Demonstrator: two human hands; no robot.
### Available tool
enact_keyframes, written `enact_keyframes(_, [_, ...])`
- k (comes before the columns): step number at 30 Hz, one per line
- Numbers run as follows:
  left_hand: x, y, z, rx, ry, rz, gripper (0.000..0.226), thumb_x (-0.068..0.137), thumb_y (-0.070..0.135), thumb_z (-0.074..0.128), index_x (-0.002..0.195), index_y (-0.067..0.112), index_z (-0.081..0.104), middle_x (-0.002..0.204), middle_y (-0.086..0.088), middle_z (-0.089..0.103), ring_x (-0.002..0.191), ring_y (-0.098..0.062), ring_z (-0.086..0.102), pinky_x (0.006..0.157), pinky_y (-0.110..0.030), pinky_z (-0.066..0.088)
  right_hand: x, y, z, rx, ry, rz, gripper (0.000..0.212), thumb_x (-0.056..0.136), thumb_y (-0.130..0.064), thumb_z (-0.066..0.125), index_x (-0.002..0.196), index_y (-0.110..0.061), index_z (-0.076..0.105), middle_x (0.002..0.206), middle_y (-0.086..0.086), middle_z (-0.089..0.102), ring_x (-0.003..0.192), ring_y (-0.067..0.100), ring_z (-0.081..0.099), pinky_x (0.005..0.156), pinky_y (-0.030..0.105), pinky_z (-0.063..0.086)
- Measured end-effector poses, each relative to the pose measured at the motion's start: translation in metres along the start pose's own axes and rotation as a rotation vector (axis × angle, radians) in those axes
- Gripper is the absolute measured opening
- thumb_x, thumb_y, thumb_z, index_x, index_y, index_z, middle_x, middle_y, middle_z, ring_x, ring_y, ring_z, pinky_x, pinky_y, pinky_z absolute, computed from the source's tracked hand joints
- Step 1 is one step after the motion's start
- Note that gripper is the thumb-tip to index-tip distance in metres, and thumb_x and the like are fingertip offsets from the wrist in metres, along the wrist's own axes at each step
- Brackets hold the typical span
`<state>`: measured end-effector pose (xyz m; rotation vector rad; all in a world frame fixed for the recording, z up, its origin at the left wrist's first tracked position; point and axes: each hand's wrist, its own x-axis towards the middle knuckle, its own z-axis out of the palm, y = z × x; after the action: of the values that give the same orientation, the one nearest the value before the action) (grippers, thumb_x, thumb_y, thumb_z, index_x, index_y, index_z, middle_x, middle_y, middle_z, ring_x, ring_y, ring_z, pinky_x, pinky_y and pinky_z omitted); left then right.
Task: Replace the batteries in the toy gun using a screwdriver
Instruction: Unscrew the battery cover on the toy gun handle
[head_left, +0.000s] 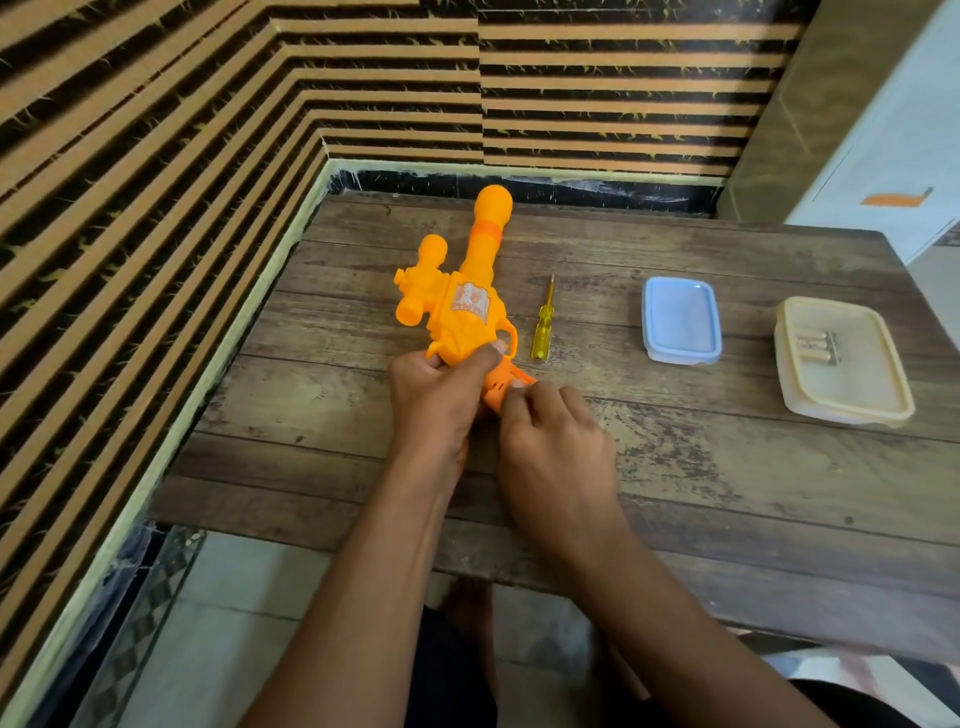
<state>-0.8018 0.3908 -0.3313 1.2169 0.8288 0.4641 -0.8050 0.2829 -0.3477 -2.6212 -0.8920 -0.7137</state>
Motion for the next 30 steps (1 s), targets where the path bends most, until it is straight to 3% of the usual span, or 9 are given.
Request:
enact_keyframes(6, [0.000,0.002,0.000,-0.019,-0.007,-0.010,0.014,0.079,0.002,0.084,0.071,0.009,0.075,0.071,-0.008,0.073,0.064,-0.023,0.064,0.064,-0.038,0.058,-0.001,0.002,-0.003,0.036,0.060,-0.004,0.017,0.087,-0.007,0.054,0.079,-0.004,0.068,0.069,0.009,0.061,0.060,0.030,0.060,0.035,0.029,0.038])
enact_keyframes(11, [0.001,0.003,-0.001,0.002,-0.009,-0.029,0.026,0.079,0.003,0.084,0.061,0.013,0.068,0.062,-0.003,0.066,0.055,-0.019,0.058,0.055,-0.030,0.054,-0.005,0.005,-0.011,0.080,0.044,-0.023,0.016,0.083,-0.009,0.054,0.078,-0.007,0.068,0.071,0.008,0.062,0.063,0.031,0.061,0.035,0.028,0.034])
enact_keyframes(14, [0.004,0.004,-0.002,0.018,-0.004,-0.042,0.029,0.079,0.005,0.085,0.060,0.014,0.066,0.057,-0.004,0.062,0.048,-0.018,0.054,0.054,-0.028,0.051,-0.007,0.006,-0.016,0.207,0.040,0.009,0.013,0.081,-0.009,0.058,0.078,-0.008,0.070,0.072,0.008,0.063,0.063,0.033,0.063,0.036,0.032,0.042])
enact_keyframes(17, [0.005,0.005,-0.001,-0.015,-0.030,-0.062,0.014,0.082,0.004,0.083,0.075,0.011,0.073,0.076,-0.012,0.071,0.065,-0.023,0.067,0.067,-0.043,0.061,-0.004,0.021,-0.022,0.387,0.029,0.108,0.010,0.084,-0.009,0.066,0.086,-0.006,0.074,0.078,0.012,0.067,0.064,0.038,0.065,0.045,0.042,0.053])
enact_keyframes(21, [0.003,0.006,-0.001,-0.030,-0.030,-0.081,0.009,0.084,0.004,0.081,0.084,0.009,0.074,0.091,-0.016,0.077,0.081,-0.026,0.076,0.075,-0.048,0.066,0.004,0.061,-0.030,0.394,-0.015,0.198,0.023,0.086,-0.016,0.057,0.097,-0.007,0.075,0.081,0.012,0.066,0.066,0.040,0.065,0.054,0.045,0.055])
enact_keyframes(24, [0.003,0.005,0.000,-0.020,-0.024,-0.078,0.009,0.085,0.006,0.081,0.086,0.011,0.074,0.098,-0.017,0.078,0.089,-0.030,0.076,0.077,-0.049,0.066,0.007,0.088,-0.031,0.308,-0.123,0.235,0.026,0.081,-0.015,0.050,0.089,-0.008,0.073,0.077,0.013,0.062,0.065,0.042,0.063,0.056,0.048,0.055])
enact_keyframes(28, [0.003,0.005,0.001,-0.025,-0.017,-0.074,0.011,0.085,0.005,0.081,0.086,0.012,0.074,0.099,-0.017,0.079,0.091,-0.030,0.077,0.074,-0.046,0.066,0.008,0.106,-0.027,0.246,-0.287,0.214,0.044,0.076,-0.030,0.035,0.085,-0.009,0.073,0.083,0.012,0.066,0.077,0.041,0.066,0.065,0.047,0.057])
enact_keyframes(30, [0.002,0.005,0.002,-0.028,-0.025,-0.072,0.011,0.085,0.004,0.081,0.086,0.012,0.073,0.095,-0.013,0.079,0.087,-0.027,0.078,0.069,-0.043,0.066,0.008,0.111,-0.027,0.214,-0.363,0.216,0.027,0.081,-0.028,0.049,0.080,-0.010,0.069,0.083,0.010,0.065,0.078,0.039,0.066,0.066,0.046,0.056])
